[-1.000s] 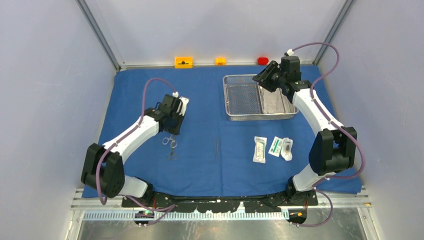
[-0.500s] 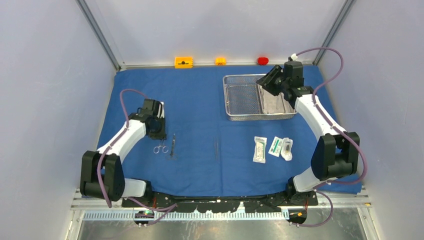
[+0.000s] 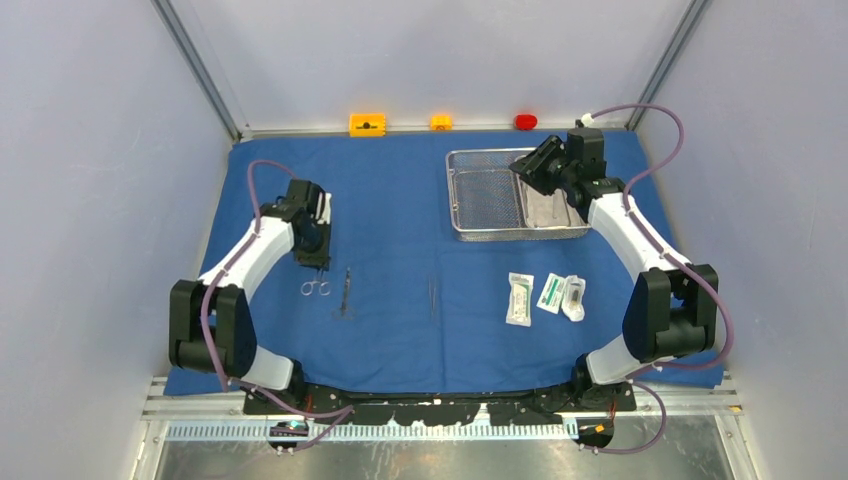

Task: Open and lay out the surgical kit
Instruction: Place the medical item in the surgical kit.

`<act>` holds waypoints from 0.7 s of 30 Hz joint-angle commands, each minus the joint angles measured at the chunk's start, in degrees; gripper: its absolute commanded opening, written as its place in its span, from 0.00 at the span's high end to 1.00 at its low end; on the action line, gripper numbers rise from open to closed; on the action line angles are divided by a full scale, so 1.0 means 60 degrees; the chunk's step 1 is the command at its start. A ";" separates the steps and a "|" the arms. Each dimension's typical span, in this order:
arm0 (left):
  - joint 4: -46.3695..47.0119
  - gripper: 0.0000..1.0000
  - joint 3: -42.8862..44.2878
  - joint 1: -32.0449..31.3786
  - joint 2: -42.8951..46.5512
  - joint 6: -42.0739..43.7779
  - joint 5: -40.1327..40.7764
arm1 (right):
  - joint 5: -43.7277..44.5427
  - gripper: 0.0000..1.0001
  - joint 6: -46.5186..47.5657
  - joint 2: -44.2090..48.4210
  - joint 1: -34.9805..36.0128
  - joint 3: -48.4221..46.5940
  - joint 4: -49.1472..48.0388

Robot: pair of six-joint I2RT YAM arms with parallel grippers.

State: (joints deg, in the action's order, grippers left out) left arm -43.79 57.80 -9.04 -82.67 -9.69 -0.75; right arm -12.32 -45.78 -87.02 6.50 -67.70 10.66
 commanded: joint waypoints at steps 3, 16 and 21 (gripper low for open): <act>-0.1323 1.00 0.0676 0.0285 -0.0712 0.0376 0.0308 | -0.0091 0.57 -0.0208 0.0364 -0.0032 0.0217 -0.0596; -0.1799 0.95 0.0959 0.0386 -0.2037 0.0126 -0.0110 | 0.0082 0.58 -0.0048 0.0558 -0.0036 0.0254 -0.0503; -0.1698 0.95 0.0950 0.0430 -0.2186 0.0070 -0.0051 | -0.0018 0.58 -0.0124 0.0437 -0.0041 0.0224 -0.0536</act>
State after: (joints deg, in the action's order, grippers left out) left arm -52.99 61.67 -7.05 -95.64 -8.75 -0.69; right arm -12.71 -46.50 -86.67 6.50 -65.63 9.67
